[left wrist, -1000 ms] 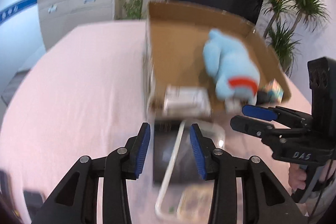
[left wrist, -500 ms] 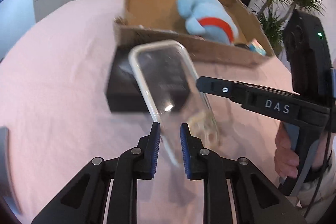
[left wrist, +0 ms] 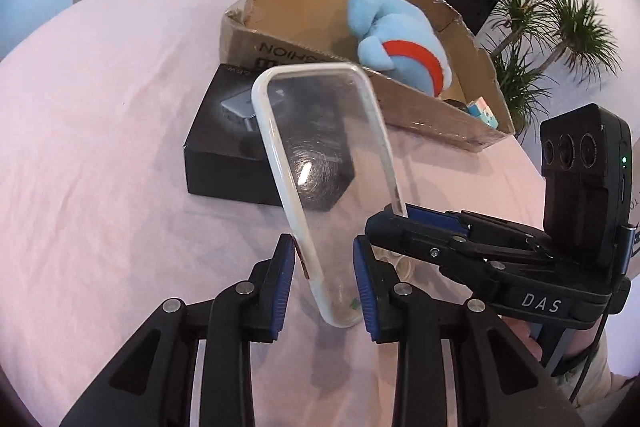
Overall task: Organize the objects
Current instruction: 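Move the left gripper to the clear phone case and close on it, then carry the phone case over the box and open the left gripper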
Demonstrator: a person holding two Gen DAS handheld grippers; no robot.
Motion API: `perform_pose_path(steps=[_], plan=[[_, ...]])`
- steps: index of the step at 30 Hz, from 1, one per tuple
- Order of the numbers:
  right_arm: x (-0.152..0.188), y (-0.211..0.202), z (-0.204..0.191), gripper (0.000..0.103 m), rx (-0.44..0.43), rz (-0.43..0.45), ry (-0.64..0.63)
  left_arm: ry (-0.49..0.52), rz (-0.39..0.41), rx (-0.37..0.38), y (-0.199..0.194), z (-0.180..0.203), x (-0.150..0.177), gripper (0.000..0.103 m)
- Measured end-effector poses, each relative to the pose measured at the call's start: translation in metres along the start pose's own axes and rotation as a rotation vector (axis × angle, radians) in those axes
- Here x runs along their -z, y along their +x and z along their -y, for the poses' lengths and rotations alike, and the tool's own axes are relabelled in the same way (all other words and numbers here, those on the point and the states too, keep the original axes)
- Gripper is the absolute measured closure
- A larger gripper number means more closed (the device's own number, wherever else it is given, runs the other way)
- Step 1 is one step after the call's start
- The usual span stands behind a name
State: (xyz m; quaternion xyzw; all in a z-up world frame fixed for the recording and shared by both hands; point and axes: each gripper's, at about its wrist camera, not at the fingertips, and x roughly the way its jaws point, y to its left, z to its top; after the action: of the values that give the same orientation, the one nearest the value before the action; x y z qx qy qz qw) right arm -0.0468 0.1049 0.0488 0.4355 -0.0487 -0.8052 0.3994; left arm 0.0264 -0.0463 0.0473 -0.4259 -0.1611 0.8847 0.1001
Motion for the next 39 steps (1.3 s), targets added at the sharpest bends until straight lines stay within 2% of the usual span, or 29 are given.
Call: perform_pose_path(steps=[6,21,39], plan=[[0.003,-0.011,-0.007,0.071,0.022,0.027,-0.008,0.026,0.019,-0.030,-0.006,0.014,-0.006,0.076],[-0.007,-0.056,-0.008,0.071,0.058,0.145,0.003,0.126,0.088,0.004,-0.032,0.057,-0.032,0.076],[-0.037,-0.117,0.014,0.071,0.111,0.282,0.013,0.264,0.140,0.042,-0.036,0.125,-0.079,0.076]])
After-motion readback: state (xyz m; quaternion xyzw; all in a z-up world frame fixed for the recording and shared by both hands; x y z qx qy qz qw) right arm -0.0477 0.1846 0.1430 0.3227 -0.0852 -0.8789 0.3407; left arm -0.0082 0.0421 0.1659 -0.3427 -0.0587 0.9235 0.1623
